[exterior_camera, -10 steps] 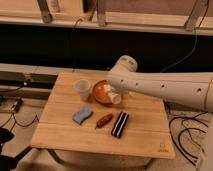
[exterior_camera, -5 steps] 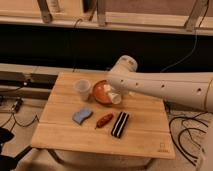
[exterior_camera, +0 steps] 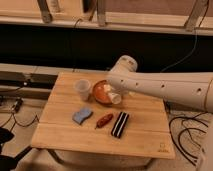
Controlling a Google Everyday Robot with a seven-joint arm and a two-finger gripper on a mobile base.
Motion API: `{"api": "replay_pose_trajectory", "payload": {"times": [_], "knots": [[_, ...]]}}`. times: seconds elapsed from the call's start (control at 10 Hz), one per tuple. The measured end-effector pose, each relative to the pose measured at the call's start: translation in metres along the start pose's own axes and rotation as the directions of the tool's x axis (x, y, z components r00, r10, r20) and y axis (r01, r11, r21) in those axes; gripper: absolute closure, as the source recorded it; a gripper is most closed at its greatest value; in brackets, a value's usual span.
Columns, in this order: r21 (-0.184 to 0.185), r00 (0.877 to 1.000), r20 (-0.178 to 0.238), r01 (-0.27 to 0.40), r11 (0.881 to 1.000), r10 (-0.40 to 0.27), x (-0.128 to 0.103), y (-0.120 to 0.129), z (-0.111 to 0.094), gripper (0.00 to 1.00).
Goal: Place the white sponge in the ceramic cup
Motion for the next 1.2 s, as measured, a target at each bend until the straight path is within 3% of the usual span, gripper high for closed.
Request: {"api": "replay_pose_trajectory", "payload": {"times": [0.2,0.4,0.7,0.8,1.0,1.2], "knots": [[0.0,1.0,-0.002,0.02,1.0,-0.02,0.003,0.011,-0.004,0.2],[0.011,0.994,0.003,0.11,0.994,-0.11,0.014,0.054,-0.012,0.2],[0.011,0.977,-0.042,0.208,0.978,-0.207,0.04,0.123,-0.003,0.2],[-0.001,0.978,-0.084,0.19,0.982,-0.189,0.05,0.155,0.011,0.2],[-0.011,0.984,-0.12,0.134,0.991,-0.134,0.059,0.19,0.027,0.2],[-0.01,0.986,-0.121,0.114,0.993,-0.114,0.058,0.193,0.029,0.2]]}}
